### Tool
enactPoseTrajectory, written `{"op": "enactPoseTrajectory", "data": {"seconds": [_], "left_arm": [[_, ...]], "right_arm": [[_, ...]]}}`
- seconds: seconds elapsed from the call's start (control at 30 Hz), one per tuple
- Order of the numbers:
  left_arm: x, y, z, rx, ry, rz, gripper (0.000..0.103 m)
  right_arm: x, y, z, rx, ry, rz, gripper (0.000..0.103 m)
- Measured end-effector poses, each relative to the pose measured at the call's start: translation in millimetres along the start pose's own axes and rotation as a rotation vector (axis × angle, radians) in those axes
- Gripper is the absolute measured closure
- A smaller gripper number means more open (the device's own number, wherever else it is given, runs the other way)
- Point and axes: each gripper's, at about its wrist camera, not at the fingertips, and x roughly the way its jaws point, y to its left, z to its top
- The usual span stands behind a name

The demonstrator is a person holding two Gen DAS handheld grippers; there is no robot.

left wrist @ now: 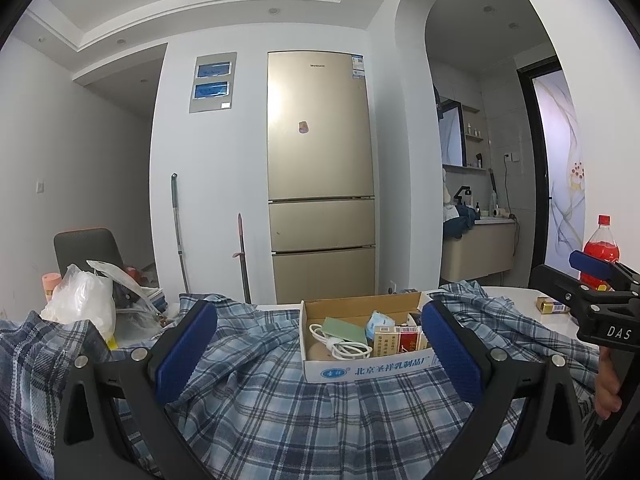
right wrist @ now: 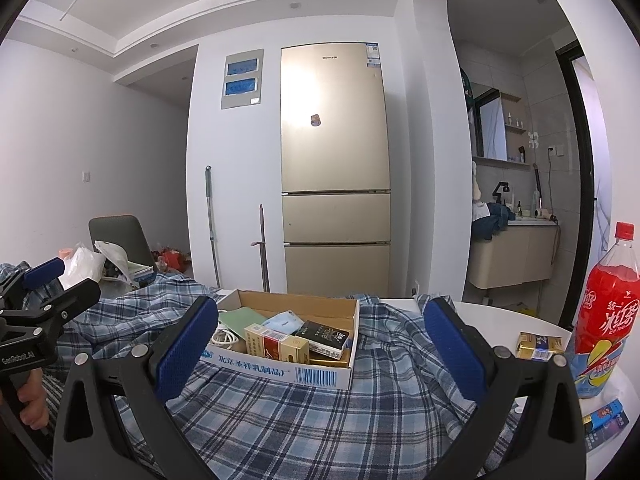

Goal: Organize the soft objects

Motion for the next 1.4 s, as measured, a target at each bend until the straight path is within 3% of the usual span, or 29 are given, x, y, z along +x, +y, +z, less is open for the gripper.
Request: {"op": "enactPoseTrajectory", "data": {"seconds": [1.4], "left_arm": [[2.7,3.4,0.6,0.000,0.022,0.000,0.000]], "right_arm": [[-6.7,3.6,5.3,-0.031,-0.024,0.004,0.000]]}}
